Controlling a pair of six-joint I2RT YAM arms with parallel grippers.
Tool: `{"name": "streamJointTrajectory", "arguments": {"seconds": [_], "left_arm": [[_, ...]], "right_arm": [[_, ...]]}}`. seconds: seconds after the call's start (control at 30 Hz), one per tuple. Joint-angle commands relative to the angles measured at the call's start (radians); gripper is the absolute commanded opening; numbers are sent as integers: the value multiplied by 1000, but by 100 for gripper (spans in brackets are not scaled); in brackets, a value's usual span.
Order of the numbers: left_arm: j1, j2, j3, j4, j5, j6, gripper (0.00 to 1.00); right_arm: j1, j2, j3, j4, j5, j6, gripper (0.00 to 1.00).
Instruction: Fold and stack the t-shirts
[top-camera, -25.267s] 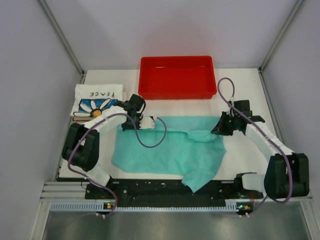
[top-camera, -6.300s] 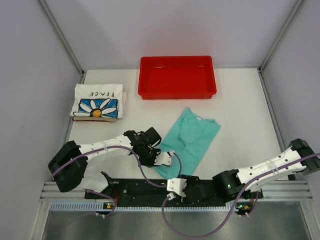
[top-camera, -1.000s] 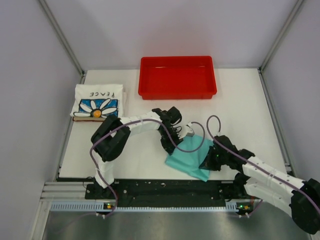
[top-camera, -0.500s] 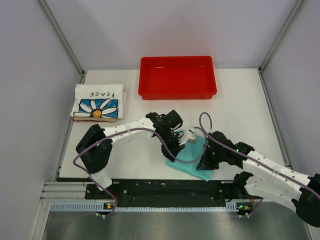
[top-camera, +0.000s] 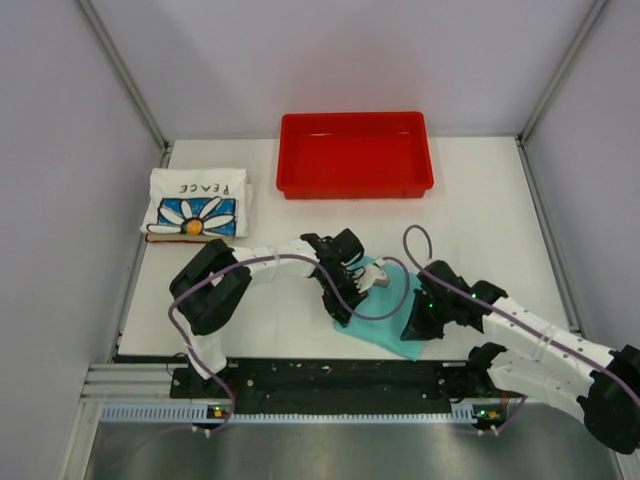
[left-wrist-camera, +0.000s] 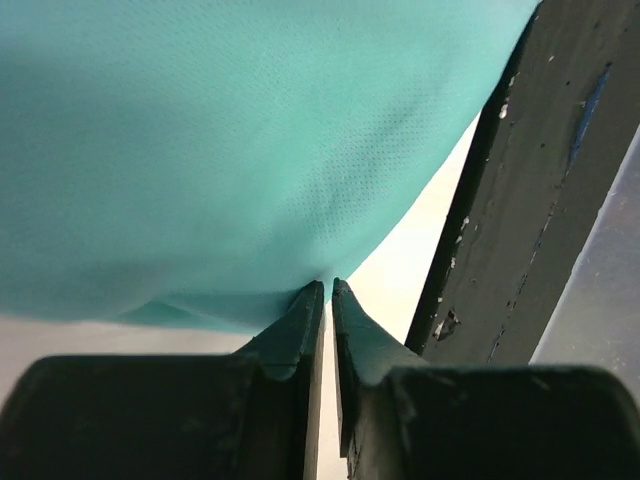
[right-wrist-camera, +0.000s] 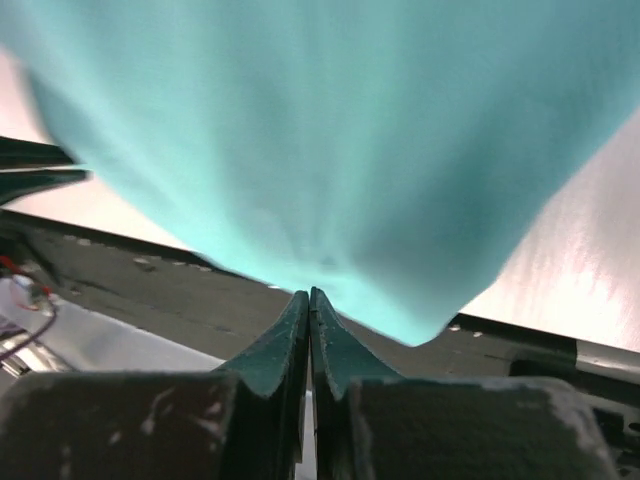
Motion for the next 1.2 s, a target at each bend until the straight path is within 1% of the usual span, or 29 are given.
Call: {"name": "streamJointTrajectory", "arguments": {"seconds": [0.0,0.07,0.1,0.13,0.17,0.2,0.23,0.3,0.37,0.47,0.53,0.57,0.67,0.7,0.73,0.8,0.97,1.03,1.1,1.13,1.17], "left_arm": [[15,-179,63,27,-8,24,14],[21,-225,81,-6,14,33,18],[32,-240,89,-16,37,27,20],[46,-248,102,-21,57,10,24],[65,-247,112,-12,67,-28,26],[91,-240,116,11,67,-80,30],[117,-225,115,45,63,-150,35],[177,-179,123,108,57,-269,41],[223,-121,141,135,77,-333,41],[256,-61,136,200,60,-387,47],[259,-23,139,221,78,-402,48],[260,-3,147,232,93,-412,48],[273,49,144,292,139,-468,51],[276,68,149,301,153,-484,56],[276,82,152,309,167,-493,65],[276,115,150,324,187,-511,67],[282,174,167,333,167,-550,67],[286,198,178,327,169,-565,62],[294,217,185,330,185,-577,45],[300,223,185,330,193,-580,30],[308,221,185,333,202,-580,19]], "right_arm": [[-43,-33,203,-98,103,-87,6],[-95,-53,229,-107,126,-121,16],[-126,-56,231,-109,140,-139,20],[-158,-53,226,-106,152,-167,27],[-198,-48,214,-101,158,-176,34],[-238,-41,197,-83,164,-201,39],[-264,-34,183,-69,178,-219,42],[-318,-37,156,-18,201,-238,45],[-358,-47,119,55,197,-239,48],[-422,-10,70,150,169,-250,49],[-460,28,42,222,154,-268,45],[-464,48,31,268,138,-276,41],[-464,114,33,342,138,-288,37],[-464,142,43,349,140,-294,35],[-464,168,51,353,141,-302,33],[-465,202,66,362,146,-313,30],[-464,262,89,390,147,-319,28],[-465,271,94,399,144,-319,27],[-464,271,100,398,147,-327,27],[-465,269,105,396,149,-333,28],[-465,266,112,385,158,-343,29]]}}
